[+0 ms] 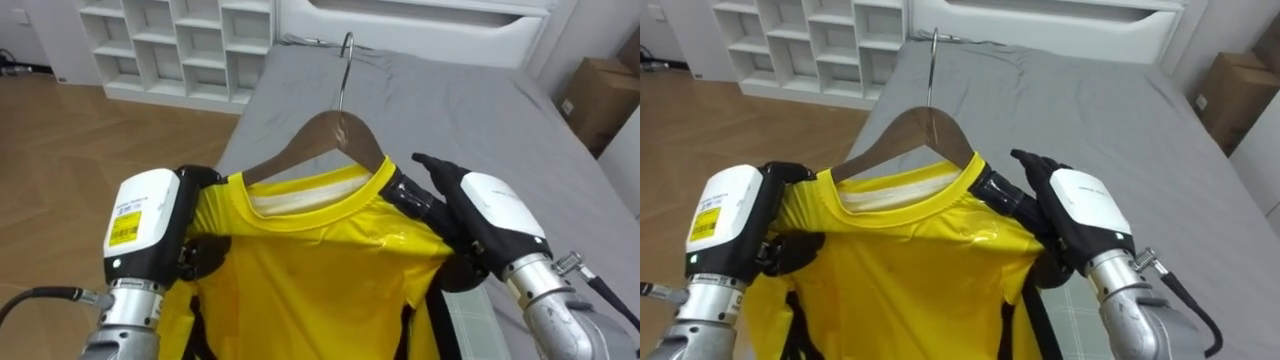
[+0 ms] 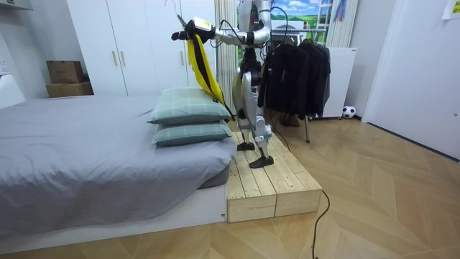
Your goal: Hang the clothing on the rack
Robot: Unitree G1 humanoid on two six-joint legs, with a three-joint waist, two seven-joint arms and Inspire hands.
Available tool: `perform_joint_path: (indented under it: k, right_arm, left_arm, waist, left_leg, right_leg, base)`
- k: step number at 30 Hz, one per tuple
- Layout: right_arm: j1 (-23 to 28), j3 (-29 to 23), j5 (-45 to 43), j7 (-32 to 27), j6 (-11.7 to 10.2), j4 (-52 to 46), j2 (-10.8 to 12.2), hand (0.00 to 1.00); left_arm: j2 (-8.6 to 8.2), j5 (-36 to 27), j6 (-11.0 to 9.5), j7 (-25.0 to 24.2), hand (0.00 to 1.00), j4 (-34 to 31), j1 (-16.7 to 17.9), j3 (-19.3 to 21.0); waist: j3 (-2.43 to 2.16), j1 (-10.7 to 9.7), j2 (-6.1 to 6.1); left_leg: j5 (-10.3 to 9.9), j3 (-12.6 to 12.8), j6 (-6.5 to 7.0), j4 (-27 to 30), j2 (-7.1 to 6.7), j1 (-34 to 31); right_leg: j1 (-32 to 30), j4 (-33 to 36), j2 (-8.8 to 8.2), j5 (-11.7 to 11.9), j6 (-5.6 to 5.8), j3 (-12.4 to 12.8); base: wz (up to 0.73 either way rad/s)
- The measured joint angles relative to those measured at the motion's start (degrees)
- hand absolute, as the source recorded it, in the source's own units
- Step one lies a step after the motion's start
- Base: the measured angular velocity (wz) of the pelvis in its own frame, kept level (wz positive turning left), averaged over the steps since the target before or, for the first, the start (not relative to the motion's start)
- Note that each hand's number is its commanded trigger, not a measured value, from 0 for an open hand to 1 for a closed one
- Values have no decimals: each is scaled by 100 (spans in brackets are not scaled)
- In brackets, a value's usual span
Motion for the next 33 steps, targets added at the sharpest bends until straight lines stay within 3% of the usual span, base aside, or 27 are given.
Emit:
perform_joint_path:
  k: [8, 20, 33]
  right_arm:
    - [-68, 127, -7, 28, 134, 16, 30, 0]
    - [-68, 187, -12, 41, 147, 132, 78, 0]
    - [-69, 319, -75, 371, 386, 268, 128, 0]
  left_arm:
    - [-10, 4, 112, 5, 100, 0, -7, -22]
    - [2, 12, 164, 4, 100, 0, -7, -79]
    - [0, 383, 305, -49, 100, 0, -7, -190]
  waist:
    - [13, 3, 80]
    - [11, 3, 77]
    - [-1, -3, 77]
  left_leg:
    - [0, 0, 0, 14, 0, -9]
    - [0, -34, 0, 15, 0, 11]
    - [0, -43, 0, 30, 0, 4]
  right_leg:
    - [-2, 5, -1, 0, 0, 2]
    - [-5, 3, 0, 0, 0, -2]
    - [-1, 7, -2, 1, -1, -1]
  base:
    - [0]
    - [0]
    - [0]
